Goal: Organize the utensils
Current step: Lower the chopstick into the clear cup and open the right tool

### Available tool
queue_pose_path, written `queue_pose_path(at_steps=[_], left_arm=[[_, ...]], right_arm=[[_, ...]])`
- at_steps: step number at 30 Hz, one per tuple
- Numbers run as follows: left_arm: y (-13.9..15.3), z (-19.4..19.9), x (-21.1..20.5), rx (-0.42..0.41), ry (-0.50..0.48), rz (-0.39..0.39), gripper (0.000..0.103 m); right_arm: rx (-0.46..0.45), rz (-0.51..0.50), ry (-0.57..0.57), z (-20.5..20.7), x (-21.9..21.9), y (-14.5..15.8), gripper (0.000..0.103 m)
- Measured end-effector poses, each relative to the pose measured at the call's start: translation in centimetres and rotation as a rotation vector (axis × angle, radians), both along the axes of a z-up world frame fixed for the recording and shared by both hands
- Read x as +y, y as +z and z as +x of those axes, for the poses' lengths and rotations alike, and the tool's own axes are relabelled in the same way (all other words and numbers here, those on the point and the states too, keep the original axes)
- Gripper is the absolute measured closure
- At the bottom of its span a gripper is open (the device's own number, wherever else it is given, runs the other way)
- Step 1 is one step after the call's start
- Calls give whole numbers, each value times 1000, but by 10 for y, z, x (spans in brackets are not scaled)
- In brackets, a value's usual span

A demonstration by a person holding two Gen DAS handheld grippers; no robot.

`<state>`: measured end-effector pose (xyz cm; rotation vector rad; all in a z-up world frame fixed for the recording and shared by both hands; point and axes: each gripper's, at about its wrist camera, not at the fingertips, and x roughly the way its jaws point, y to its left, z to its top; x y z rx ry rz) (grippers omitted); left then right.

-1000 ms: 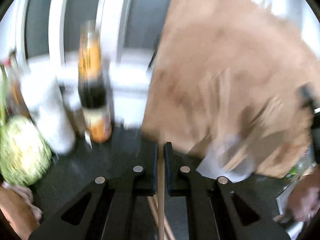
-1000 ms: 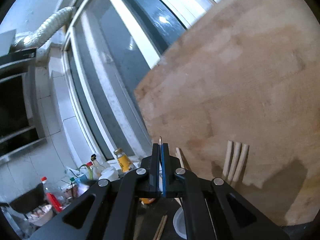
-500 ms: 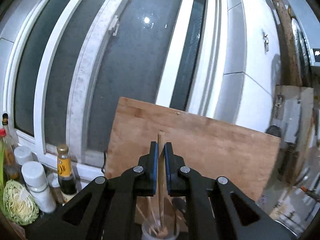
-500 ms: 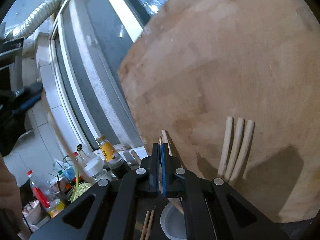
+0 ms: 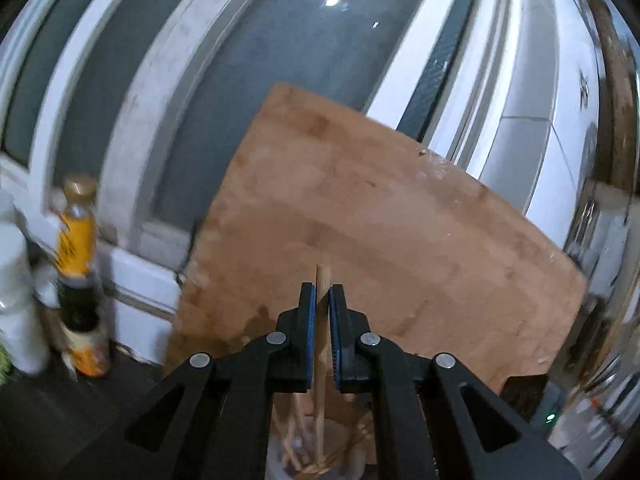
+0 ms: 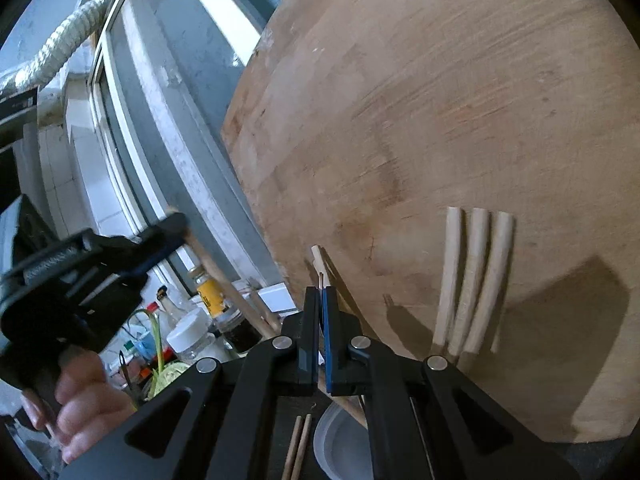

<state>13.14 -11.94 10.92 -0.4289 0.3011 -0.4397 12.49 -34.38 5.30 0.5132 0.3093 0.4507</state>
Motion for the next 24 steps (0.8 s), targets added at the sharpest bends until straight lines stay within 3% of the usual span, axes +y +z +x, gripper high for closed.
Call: queue_pose_path(at_steps=[6, 24], left_arm=[[-21, 15, 7, 37, 8, -14, 97], [-62, 33, 18, 61, -150, -29, 97]], right_arm=[[30, -69, 26, 8, 16, -7, 101], [109, -206, 71, 21, 53, -22, 101]])
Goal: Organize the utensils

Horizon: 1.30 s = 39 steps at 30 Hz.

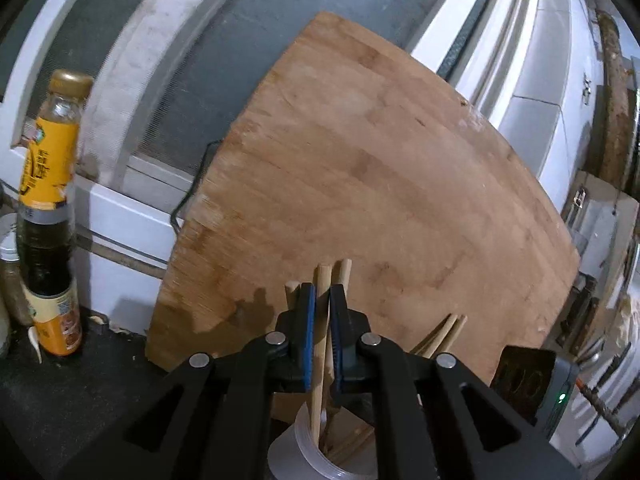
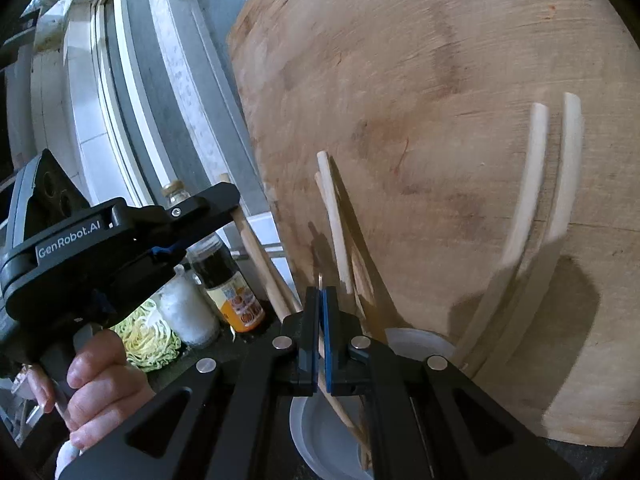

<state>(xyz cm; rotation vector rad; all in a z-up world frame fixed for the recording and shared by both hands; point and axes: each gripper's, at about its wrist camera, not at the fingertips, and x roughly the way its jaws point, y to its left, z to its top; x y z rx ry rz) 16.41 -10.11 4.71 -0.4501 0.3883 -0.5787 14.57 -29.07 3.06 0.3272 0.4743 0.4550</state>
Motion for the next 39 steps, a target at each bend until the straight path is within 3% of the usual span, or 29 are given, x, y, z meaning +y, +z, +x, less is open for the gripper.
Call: queue_pose_path(at_steps=[7, 15, 21, 26, 29, 35, 39], left_arm=[[-7, 1, -10, -1, -23, 44, 97], [-10, 2, -5, 18, -49, 24, 97], [-3, -13, -7, -39, -79, 53, 96], [-1, -16, -8, -50, -48, 81, 84], [0, -16, -4, -53, -55, 73, 83], [10, -30, 7, -113, -37, 61, 70], [17, -38, 15, -151, -17, 62, 68]], right_arm=[[13, -19, -1, 3, 5, -2, 101], [15, 14, -20, 1, -1, -2, 101], [3, 45, -40, -3, -12, 3, 101], [8, 79, -69, -4, -26, 5, 100], [7, 89, -75, -5, -31, 6, 100], [12, 88, -85, -5, -31, 6, 100], [-5, 95, -96, -9, -35, 10, 100]])
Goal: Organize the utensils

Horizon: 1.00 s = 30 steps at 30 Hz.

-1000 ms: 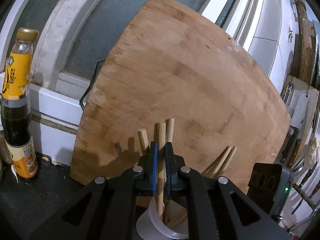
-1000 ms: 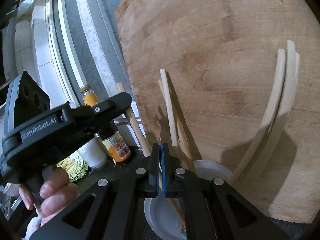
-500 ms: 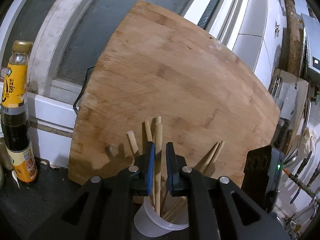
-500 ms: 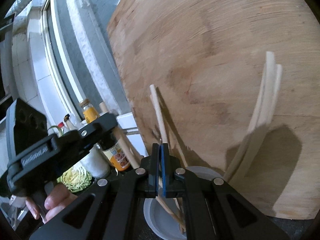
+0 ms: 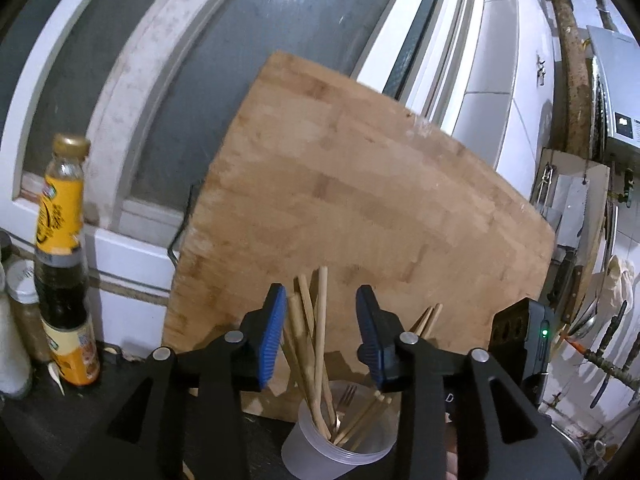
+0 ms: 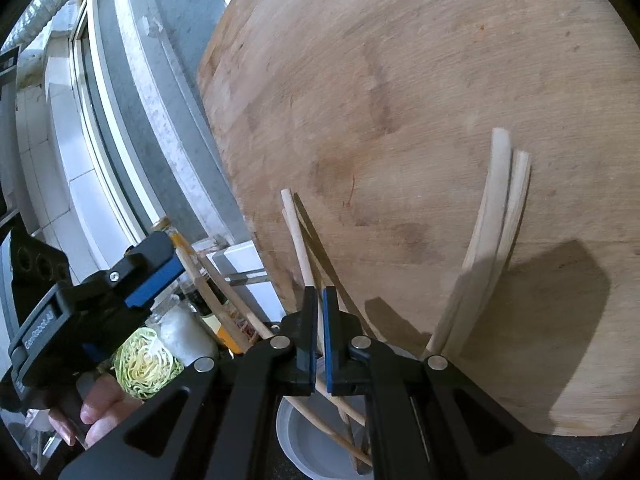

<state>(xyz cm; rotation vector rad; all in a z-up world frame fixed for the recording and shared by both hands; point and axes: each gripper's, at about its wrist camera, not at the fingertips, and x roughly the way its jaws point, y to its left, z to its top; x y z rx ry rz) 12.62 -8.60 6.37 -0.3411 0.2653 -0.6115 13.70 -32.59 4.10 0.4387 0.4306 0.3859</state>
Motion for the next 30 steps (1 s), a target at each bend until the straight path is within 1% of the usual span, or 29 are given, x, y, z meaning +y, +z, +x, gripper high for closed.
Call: queue_pose_path(at_steps=[2, 3, 5, 6, 10, 11, 12, 14, 16, 18, 19, 20, 23, 25, 26, 28, 30], left_arm=[[3, -4, 1, -20, 19, 30, 68], [5, -8, 3, -37, 37, 46, 68], [9, -16, 9, -69, 53, 65, 62], [11, -22, 11, -89, 67, 76, 61], [15, -45, 27, -172, 163, 128, 41], [15, -51, 32, -185, 197, 136, 38], [14, -58, 38, -201, 255, 141, 37], [9, -76, 45, -272, 428, 162, 17], [5, -84, 50, -305, 511, 186, 14], [4, -83, 56, -279, 569, 203, 12], [3, -80, 59, -252, 579, 209, 10], [2, -76, 62, -228, 579, 206, 10], [-2, -66, 71, -161, 621, 188, 9], [-4, -63, 80, -126, 637, 172, 8], [-6, -64, 82, -120, 657, 165, 5], [-9, -63, 86, -122, 701, 163, 1], [-10, -60, 89, -111, 692, 181, 1]], right_arm=[[-19, -9, -12, -5, 0, 3, 99], [-27, -13, -17, -7, 1, 5, 96], [-43, -18, -20, -12, 2, 9, 90], [-50, -21, -22, -14, 3, 11, 89], [-81, -45, -30, -23, 10, 19, 89], [-87, -48, -31, -27, 12, 19, 89], [-93, -47, -28, -29, 14, 21, 88], [-105, -57, -22, -34, 19, 22, 88], [-110, -73, -21, -38, 25, 23, 87], [-106, -90, -18, -40, 32, 22, 79], [-105, -96, -16, -40, 35, 23, 79], [-104, -110, -7, -41, 40, 22, 79], [-106, -130, 17, -43, 51, 22, 78], [-84, -107, 45, -41, 55, 20, 75], [-67, -89, 61, -41, 55, 19, 72], [-54, -78, 74, -41, 58, 18, 72], [-68, -108, 70, -43, 66, 18, 71]])
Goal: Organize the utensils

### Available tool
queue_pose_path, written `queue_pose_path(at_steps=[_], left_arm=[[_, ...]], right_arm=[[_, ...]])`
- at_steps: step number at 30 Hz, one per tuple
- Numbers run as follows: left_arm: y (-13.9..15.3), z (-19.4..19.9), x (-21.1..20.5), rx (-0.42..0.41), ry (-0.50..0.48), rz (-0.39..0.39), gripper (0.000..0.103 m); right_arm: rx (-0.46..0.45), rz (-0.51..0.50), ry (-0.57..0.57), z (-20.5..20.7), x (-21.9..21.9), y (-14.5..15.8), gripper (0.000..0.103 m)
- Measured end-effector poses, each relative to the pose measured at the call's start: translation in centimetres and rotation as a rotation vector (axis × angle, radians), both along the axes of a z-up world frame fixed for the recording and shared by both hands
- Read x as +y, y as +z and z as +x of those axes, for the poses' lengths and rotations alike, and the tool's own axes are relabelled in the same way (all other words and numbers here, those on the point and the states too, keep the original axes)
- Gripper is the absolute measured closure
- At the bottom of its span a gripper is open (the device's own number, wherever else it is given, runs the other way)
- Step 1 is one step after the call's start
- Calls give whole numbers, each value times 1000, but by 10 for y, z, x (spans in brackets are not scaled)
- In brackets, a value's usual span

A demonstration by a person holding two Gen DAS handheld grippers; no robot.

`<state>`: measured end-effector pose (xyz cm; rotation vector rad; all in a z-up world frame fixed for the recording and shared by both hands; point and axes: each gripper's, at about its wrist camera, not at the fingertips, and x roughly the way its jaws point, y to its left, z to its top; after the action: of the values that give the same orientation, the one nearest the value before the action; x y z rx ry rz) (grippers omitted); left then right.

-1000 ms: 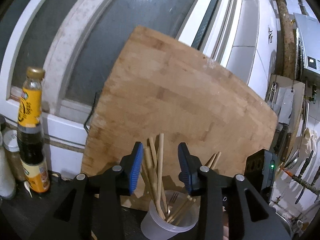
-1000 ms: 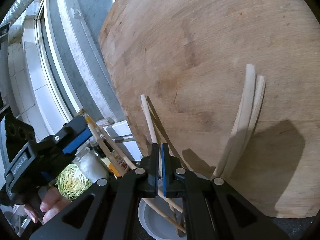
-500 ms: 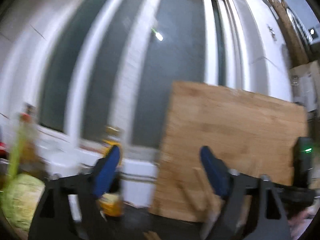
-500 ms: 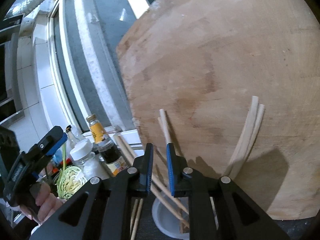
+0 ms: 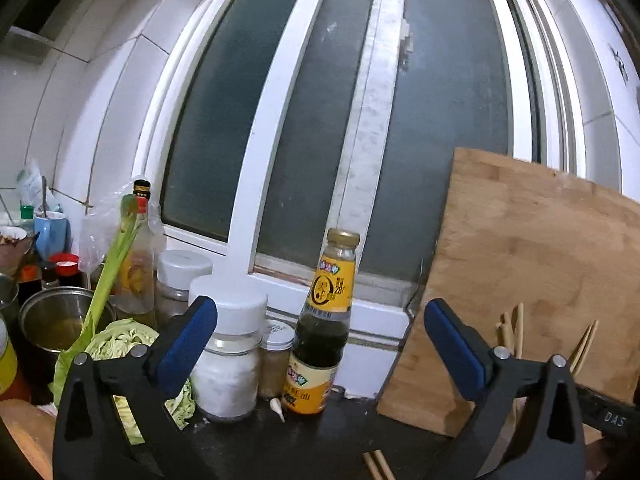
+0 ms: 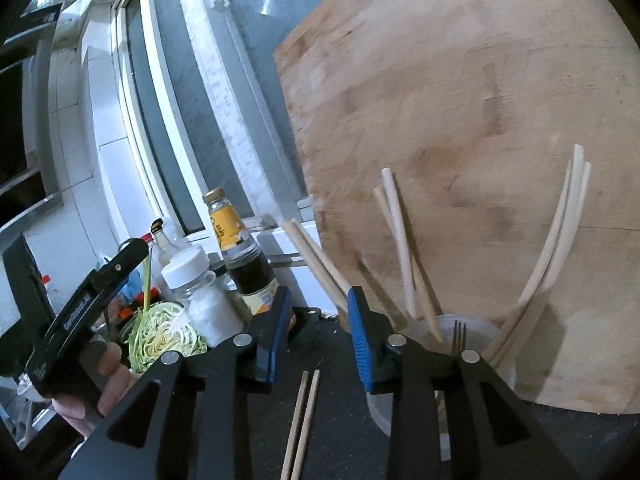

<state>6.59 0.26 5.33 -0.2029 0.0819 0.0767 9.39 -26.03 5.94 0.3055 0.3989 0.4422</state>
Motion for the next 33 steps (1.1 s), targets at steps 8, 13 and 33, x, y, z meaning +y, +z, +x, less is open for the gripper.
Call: queue_pose_path(at_steps=[8, 13, 33], left_arm=[[-13, 31, -2, 170, 39, 45, 1], [-30, 57, -9, 335, 74, 101, 1], [-69, 96, -17, 614, 26, 129, 1]], right_arm=[[24, -69, 46, -2, 26, -7, 70], [88, -183, 47, 4, 46, -16, 70], [353, -373, 183, 27, 98, -78, 71]])
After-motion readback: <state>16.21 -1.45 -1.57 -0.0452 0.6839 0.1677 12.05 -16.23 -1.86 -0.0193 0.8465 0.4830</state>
